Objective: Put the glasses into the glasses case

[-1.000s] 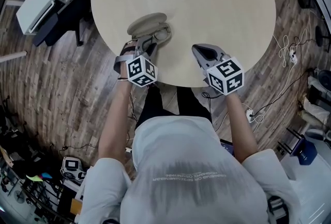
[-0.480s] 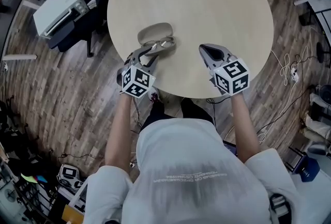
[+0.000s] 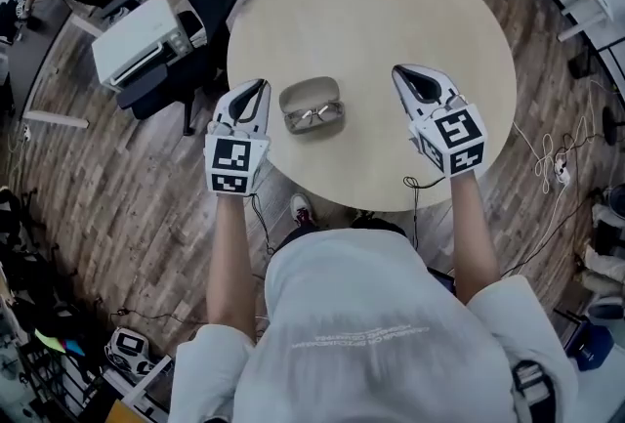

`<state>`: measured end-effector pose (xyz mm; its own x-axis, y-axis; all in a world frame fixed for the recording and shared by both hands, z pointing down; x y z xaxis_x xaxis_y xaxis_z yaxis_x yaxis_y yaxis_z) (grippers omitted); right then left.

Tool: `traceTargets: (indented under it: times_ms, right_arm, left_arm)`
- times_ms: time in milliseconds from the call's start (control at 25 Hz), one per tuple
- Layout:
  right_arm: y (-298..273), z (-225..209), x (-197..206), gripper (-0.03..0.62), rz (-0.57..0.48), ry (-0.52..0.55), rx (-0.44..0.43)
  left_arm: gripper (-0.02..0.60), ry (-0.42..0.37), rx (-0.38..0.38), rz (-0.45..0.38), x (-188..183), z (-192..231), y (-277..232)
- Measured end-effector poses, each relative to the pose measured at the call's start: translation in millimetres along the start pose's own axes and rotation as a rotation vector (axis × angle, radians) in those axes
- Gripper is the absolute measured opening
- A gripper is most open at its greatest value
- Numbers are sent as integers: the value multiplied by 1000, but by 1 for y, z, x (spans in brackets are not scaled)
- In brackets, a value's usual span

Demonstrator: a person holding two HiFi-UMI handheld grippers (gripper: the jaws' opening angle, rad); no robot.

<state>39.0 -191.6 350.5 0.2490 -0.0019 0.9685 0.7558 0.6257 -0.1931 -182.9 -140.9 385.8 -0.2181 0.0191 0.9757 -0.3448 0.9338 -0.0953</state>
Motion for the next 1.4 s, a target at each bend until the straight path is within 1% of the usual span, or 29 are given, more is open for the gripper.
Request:
traceTargets:
  times_ms: [80, 160, 280, 440, 680, 920, 1200, 1400]
  right_arm:
    - [-4, -4, -19, 2, -28, 49, 6]
    - [-7, -6, -38, 2, -60, 86, 13]
    - [-9, -8, -64, 2, -111, 126, 19]
    - [-14, -7, -90, 2, -162, 161, 15]
    - [-19, -8, -113, 2, -209, 186, 10]
    - [-22, -1, -121, 2, -226, 205, -5]
    - [-17, 4, -122, 0, -224, 214, -7]
    - [-19, 9, -120, 0, -223, 206, -16]
  left_arm:
    - [15, 18, -40, -53, -22, 15, 5]
    - [14, 18, -66, -92, -42, 27, 9]
    - [14, -20, -83, -137, -69, 37, 12]
    - [14, -89, -85, -164, -95, 42, 13]
    - [14, -140, -98, -198, -127, 48, 16]
    - [14, -186, -106, -214, -138, 50, 19]
    - [14, -187, -96, -234, -146, 45, 26]
    - [14, -199, -89, -224, -144, 44, 26]
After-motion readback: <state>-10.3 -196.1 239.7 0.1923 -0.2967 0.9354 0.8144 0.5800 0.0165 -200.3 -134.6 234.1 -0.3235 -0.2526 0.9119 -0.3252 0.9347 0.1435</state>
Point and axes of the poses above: the fingertips, and each gripper's own axes: y backward along the fingers, z to its left, x out of its underside, the point moved 1 cm from there along y, backward along the fingers, and after that the axes turned 12 degrees about -z, right-handed, at the moved point
